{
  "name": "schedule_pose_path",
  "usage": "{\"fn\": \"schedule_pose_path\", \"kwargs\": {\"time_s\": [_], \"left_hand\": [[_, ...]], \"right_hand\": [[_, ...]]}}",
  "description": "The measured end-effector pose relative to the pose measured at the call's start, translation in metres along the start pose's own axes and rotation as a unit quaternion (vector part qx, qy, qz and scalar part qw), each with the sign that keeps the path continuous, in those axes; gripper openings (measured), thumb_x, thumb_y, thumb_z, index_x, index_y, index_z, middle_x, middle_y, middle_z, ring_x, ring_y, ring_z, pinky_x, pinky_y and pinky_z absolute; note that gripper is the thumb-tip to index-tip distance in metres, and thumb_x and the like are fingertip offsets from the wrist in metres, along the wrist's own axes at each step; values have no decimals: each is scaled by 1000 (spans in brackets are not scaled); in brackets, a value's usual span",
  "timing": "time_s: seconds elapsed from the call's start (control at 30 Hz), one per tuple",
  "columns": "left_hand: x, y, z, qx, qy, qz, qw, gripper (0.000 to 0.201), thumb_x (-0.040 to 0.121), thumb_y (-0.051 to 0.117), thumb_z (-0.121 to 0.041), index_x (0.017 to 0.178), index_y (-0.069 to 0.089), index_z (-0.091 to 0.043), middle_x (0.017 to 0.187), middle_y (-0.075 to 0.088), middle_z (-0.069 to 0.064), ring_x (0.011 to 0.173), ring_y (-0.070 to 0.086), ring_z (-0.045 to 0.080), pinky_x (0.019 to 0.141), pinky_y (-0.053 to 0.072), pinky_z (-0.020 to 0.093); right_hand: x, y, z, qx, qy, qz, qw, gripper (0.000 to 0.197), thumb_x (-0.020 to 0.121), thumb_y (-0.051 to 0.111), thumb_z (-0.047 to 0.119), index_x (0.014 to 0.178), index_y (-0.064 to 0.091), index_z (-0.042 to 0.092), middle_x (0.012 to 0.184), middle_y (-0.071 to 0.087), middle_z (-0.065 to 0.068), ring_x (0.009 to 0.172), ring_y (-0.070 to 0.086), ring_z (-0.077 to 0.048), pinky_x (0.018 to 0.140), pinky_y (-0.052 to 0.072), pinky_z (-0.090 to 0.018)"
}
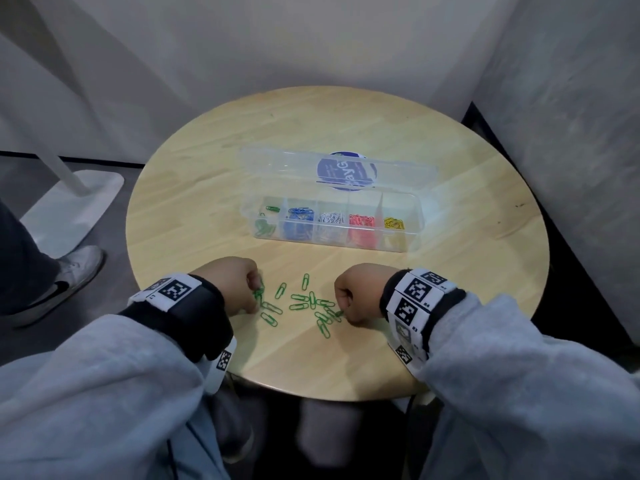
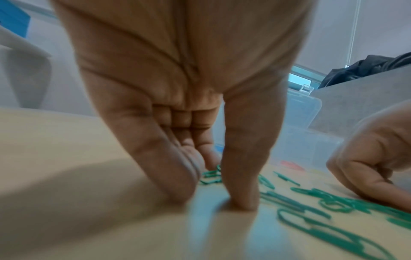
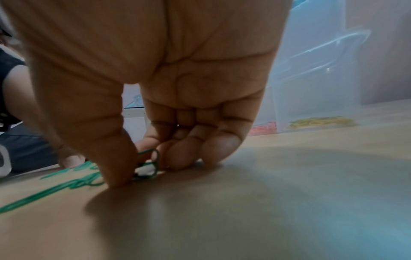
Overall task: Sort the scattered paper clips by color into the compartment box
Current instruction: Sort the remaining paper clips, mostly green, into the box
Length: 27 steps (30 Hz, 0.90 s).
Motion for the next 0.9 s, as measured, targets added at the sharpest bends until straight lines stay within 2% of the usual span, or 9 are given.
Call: {"fn": "schedule_pose_path", "kwargs": {"time_s": [0.1,0.2,0.3,0.4,0.53,0.67,0.73,0.83,0.9], "left_hand": [[-1,-1,1,-26,-2,-4,1000,29,73,70,-15,94,52,-24,84,56,-6,78,57,18,63,41,24],[-5,-5,8,5,-26,-3,1000,37,72,76,-33,97,54,-18,89,61,0,80,56,21,67,39,26],[-6,-2,6,43,-36,10,998,48,69,76,-45,96,63,-7,90,65,8,77,54,23,64,36,27],[-3,4,-6,46,-26,21,998,39,72,76,-38,91,67,-5,80,61,7,74,52,23,60,34,26],[2,6,-12,21,-22,21,999,29,75,74,-27,95,70,-6,96,71,12,78,57,24,66,40,24],[4,4,-16,6,-19,2,1000,34,73,72,-36,92,68,-7,85,67,8,74,55,23,61,39,25],[5,4,-19,12,-19,2,1000,40,74,72,-41,92,66,-7,82,63,6,74,55,23,60,37,26],[7,8,-27,34,-11,18,999,36,78,70,-35,94,68,-3,79,62,7,74,55,24,62,39,26],[7,10,-31,42,-6,27,999,29,81,68,-29,95,69,-3,80,64,8,74,56,24,64,40,25]], "right_hand": [[-8,-8,-12,38,26,-19,999,10,80,52,14,80,60,20,89,65,1,85,60,-19,75,52,-30],[-23,-32,-35,168,54,-107,978,13,80,64,14,70,58,21,71,60,7,66,56,-10,63,47,-21],[-36,-42,-58,397,67,-167,900,19,81,67,4,72,57,18,62,56,3,56,53,-11,65,50,-24],[-39,-35,-64,536,58,-165,826,20,86,58,-4,80,60,15,64,52,-3,58,55,-13,62,54,-22],[-29,-20,-60,614,71,-117,777,26,90,44,-9,77,57,8,67,51,-8,60,54,-16,50,51,-16],[-17,-17,-55,624,72,-89,773,26,91,39,-8,75,52,9,67,48,-8,59,51,-17,44,46,-17],[-14,-18,-53,609,72,-84,785,25,90,41,-7,74,50,10,68,49,-7,58,49,-16,43,42,-17],[-10,-15,-46,477,77,-65,873,19,86,53,0,73,52,15,71,55,-4,59,51,-14,52,43,-22],[-10,-12,-39,387,74,-46,918,15,84,60,8,73,53,17,68,57,0,60,53,-11,58,46,-24]]}}
Point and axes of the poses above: each hand's wrist, its own x-axis towards the middle knuckle, its own y-axis out of the palm, z = x × y, the point moved 8 cm from there along x, towards the middle knuckle
